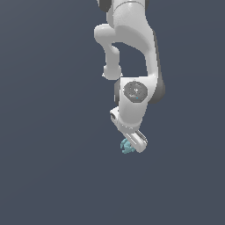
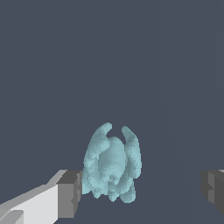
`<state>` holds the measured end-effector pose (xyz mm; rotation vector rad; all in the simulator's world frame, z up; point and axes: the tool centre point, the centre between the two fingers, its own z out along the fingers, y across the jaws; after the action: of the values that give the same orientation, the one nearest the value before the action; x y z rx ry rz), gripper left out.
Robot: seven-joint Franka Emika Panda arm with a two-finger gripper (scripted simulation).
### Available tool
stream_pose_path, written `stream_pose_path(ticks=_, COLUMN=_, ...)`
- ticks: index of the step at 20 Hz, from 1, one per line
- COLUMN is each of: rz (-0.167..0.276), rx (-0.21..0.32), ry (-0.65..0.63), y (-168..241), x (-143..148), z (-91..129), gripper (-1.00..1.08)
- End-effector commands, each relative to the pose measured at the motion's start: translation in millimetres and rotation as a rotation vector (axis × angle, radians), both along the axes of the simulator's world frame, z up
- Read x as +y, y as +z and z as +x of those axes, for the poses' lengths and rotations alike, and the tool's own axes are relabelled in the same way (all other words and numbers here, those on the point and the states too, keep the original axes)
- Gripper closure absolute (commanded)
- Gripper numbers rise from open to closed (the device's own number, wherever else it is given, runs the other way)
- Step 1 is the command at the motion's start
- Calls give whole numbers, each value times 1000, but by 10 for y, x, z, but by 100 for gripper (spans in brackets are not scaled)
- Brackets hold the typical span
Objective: Pick up the object and move it to a goal position.
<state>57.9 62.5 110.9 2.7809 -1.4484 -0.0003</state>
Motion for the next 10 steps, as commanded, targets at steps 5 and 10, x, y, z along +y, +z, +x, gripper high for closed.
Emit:
stream_pose_path(ticks=5, rz=3, rx=-2, ry=-126, y=-61, x=131, z=55, gripper=-92)
stream_pose_path(ticks=10, rz=4, rx=-3, ry=-185, y=-90, x=195, z=79, gripper=-92)
